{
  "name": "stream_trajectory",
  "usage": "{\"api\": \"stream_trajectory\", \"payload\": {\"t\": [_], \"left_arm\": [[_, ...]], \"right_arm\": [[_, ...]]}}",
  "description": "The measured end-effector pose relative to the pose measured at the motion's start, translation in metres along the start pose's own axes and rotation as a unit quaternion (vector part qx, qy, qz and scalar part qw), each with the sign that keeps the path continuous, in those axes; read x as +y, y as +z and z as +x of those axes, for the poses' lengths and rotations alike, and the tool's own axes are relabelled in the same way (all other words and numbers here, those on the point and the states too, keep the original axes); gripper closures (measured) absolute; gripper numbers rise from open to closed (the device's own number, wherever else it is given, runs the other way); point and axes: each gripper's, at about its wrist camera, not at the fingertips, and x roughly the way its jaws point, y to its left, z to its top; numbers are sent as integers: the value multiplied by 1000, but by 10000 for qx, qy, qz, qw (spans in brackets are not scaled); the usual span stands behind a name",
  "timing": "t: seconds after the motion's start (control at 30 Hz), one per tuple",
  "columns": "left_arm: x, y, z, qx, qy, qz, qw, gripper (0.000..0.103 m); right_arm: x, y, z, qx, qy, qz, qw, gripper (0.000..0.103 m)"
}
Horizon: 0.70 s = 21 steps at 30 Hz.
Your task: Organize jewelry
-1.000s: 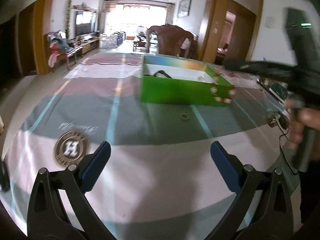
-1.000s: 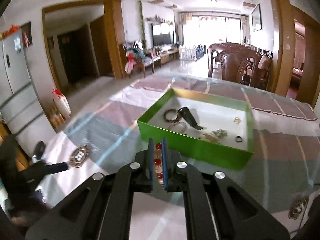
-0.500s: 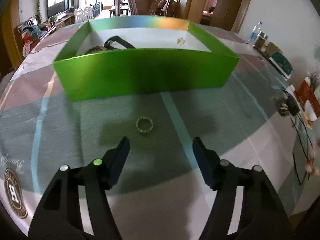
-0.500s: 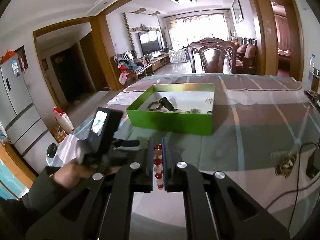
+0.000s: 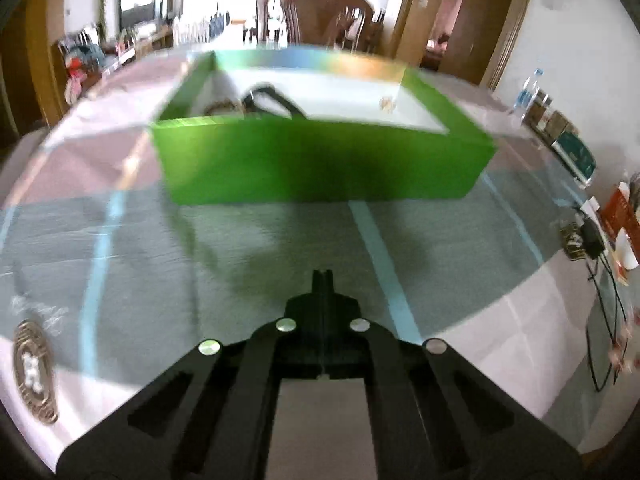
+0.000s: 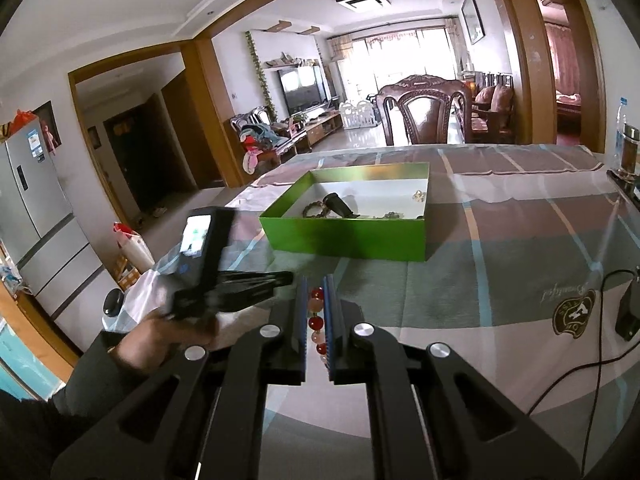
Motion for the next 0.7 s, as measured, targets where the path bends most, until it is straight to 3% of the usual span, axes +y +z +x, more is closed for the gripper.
{"api": "stream_trajectory", "payload": {"t": [0.2,0.23,0.27,0.3,0.33,0.4,0.5,0.7], "left_arm": [[-4,-20,-65,-544,119,31,9984,102],[-2,-21,-69,-572,213,18,9981,93],[0,-21,-70,-553,288,34,9980,78],[1,-21,-70,-535,347,60,9979,34],[1,-21,-70,-576,407,118,9974,23],[-5,-24,-67,-421,391,391,9976,23],[-28,-34,-59,-179,4,728,9972,28],[-67,-50,-27,285,-205,1059,9938,57]], "right_arm": [[7,-5,1,40,83,-64,9999,95],[7,-6,2,49,95,-60,9999,95],[6,-7,3,49,101,-44,9999,95],[5,-8,3,43,102,-23,9999,95],[5,-8,2,41,102,-11,9999,95],[3,-9,1,26,83,24,10000,95],[-1,-12,-2,21,41,90,9999,95],[-5,-18,-3,84,21,156,9998,95]]}}
